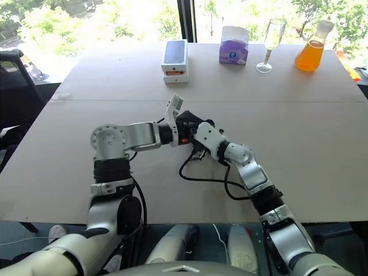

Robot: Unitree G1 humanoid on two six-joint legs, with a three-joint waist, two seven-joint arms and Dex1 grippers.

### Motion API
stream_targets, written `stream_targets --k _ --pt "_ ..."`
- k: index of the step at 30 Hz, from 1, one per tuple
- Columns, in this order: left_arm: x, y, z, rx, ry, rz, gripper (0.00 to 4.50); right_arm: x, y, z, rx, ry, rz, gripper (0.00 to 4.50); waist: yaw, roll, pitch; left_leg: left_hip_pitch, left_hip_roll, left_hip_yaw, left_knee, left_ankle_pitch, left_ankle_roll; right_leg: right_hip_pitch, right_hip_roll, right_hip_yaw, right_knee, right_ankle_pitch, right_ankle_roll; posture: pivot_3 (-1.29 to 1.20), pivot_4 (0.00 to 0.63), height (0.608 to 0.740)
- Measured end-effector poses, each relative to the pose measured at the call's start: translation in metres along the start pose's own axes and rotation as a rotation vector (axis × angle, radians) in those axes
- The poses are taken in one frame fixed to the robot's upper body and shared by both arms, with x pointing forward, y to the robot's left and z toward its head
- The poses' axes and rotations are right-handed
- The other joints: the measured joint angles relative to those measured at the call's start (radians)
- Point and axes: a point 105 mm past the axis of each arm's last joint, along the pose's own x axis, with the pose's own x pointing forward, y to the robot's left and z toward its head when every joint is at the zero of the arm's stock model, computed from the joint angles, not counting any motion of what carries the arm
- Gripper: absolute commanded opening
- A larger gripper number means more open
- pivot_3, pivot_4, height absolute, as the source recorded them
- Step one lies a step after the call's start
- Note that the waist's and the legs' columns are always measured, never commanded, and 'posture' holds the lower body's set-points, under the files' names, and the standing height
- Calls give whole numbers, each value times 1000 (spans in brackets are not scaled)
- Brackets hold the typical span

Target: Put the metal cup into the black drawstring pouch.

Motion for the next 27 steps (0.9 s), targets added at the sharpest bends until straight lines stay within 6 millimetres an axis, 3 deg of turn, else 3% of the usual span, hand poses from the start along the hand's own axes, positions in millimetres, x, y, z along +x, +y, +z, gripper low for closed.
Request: stream_targets --k 10,13,20,27 --pt "1 3 1 6 17 -21 0 -14 -2 2 -6 49 -19 21 1 0 0 0 0 0 -1 0 0 0 0 0 0 0 0 0 150 740" --pt "0 4 9 26 7 -5 0 -19 -5 5 8 49 -35 980 0 0 0 0 0 0 -1 0 0 0 0 0 0 0 0 0 150 740" --pt "-1 11 12 24 -4 13 0 -23 -9 8 -9 50 -39 980 0 0 0 1 0 0 -2 0 0 0 0 0 -1 0 0 0 150 740" --pt "-6 19 15 38 -5 54 0 -42 -7 11 -34 68 -8 980 2 0 0 0 0 0 -4 0 0 0 0 0 -2 0 0 0 150 740"
